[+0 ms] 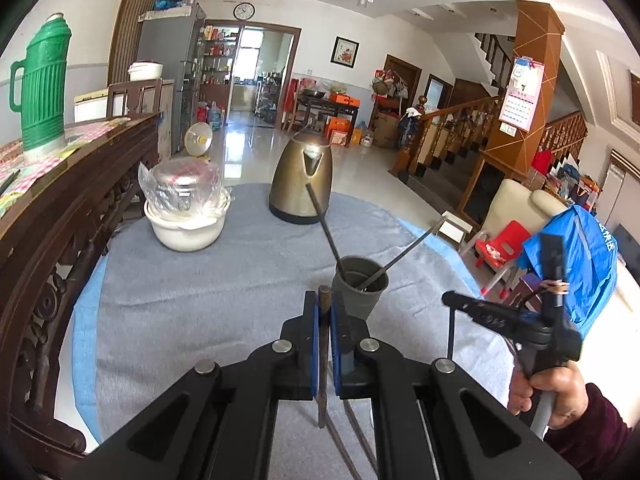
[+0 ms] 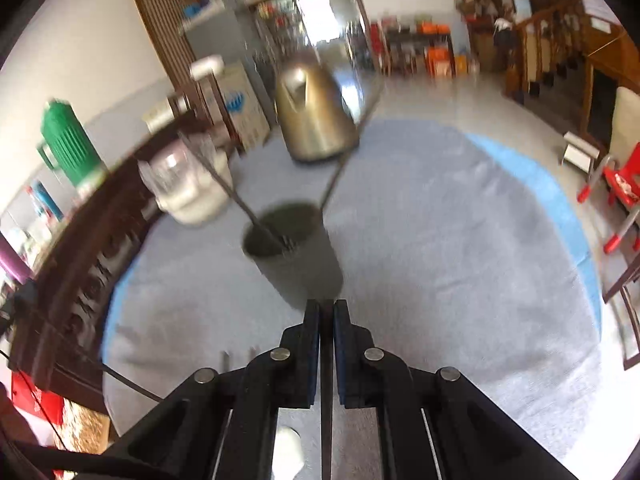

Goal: Organize utensils
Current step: 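Lower both held chopsticks down into the gray cup, then open both grippers over the cup to release the chopsticks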

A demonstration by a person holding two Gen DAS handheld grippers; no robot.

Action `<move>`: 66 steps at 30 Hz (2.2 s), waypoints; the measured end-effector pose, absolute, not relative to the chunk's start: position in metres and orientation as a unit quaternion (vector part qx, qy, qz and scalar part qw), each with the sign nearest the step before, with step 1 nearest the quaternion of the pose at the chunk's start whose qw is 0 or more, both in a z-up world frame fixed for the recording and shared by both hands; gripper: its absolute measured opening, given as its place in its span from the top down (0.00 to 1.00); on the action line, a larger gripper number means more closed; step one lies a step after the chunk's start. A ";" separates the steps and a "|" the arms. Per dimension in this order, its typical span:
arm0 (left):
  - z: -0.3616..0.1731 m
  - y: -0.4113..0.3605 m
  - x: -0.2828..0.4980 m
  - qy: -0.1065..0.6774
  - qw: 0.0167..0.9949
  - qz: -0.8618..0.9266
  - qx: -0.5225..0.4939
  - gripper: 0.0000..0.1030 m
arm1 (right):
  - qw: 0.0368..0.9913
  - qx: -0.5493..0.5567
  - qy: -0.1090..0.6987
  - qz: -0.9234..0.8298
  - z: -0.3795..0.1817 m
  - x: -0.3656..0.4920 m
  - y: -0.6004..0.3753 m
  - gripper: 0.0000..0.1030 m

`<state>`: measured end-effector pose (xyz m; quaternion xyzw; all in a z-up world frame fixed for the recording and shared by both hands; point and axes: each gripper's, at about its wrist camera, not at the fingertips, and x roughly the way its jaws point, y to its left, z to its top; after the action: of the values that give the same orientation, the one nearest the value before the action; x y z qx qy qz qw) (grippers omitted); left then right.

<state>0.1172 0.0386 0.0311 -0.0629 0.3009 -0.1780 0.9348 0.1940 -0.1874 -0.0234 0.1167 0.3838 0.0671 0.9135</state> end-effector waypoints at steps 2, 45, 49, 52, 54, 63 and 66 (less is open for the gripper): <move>0.037 0.036 0.117 0.294 0.937 -0.178 -0.061 0.95 | 0.922 0.125 0.359 0.067 -0.006 0.185 -0.191 0.94; 0.087 -0.017 0.227 0.161 0.962 -0.147 -0.162 0.95 | 0.979 0.132 0.158 0.002 0.084 0.245 -0.177 0.94; 0.098 -0.014 0.224 0.146 0.964 -0.148 -0.167 0.95 | 0.977 0.136 0.165 0.004 0.077 0.244 -0.179 0.94; 0.098 -0.015 0.223 0.141 0.966 -0.142 -0.164 0.95 | 0.976 0.139 0.170 0.005 0.073 0.242 -0.180 0.94; 0.090 -0.019 0.227 0.148 0.967 -0.136 -0.155 0.95 | 0.974 0.143 0.174 0.007 0.070 0.242 -0.179 0.94; 0.045 -0.022 0.243 0.215 0.957 -0.125 -0.150 0.95 | 0.969 0.152 0.192 0.022 0.061 0.238 -0.176 0.93; 0.039 -0.016 0.238 0.226 0.954 -0.129 -0.151 0.94 | 0.965 0.164 0.201 0.031 0.057 0.236 -0.178 0.92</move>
<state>0.2384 -0.0158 0.0395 -0.1508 0.2264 -0.1287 0.9536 0.2358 -0.1782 0.0568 0.1644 0.2006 0.0314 0.9653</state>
